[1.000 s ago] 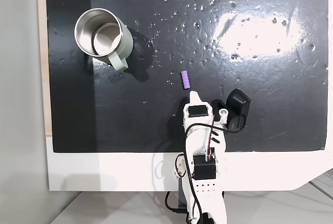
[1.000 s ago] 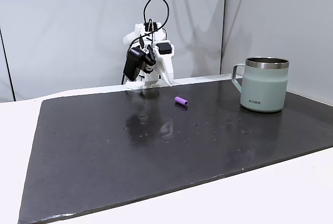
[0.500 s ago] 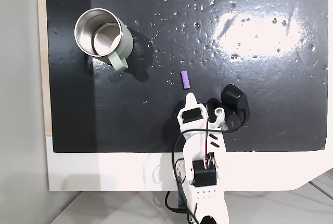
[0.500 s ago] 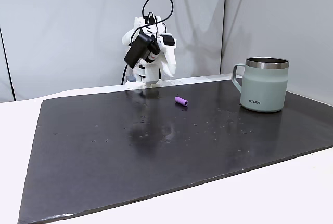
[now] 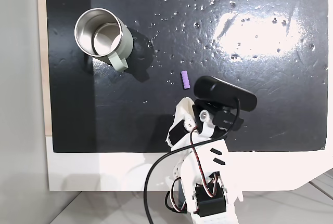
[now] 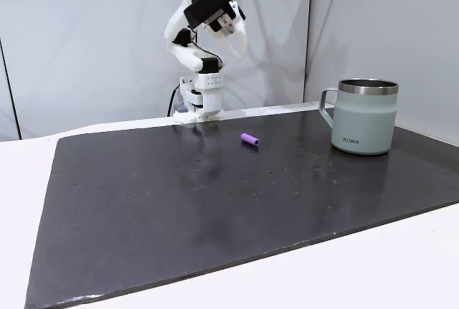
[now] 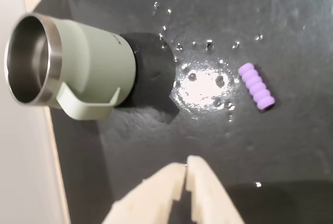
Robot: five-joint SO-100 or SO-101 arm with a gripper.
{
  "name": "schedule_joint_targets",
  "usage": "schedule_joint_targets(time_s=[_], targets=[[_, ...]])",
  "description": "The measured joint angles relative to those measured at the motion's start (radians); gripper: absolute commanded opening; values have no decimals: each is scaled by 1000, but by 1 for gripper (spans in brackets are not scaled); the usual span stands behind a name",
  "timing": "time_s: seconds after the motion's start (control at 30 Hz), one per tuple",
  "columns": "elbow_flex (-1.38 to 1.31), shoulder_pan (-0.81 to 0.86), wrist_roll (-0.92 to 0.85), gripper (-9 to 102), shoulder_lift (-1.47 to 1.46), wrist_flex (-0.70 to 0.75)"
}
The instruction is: Grasp a pengrip and put it in the cup.
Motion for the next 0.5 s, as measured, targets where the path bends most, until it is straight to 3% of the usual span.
schedule_joint_targets(time_s=[0.5], targets=[[-245, -3, -580, 17, -512, -3]])
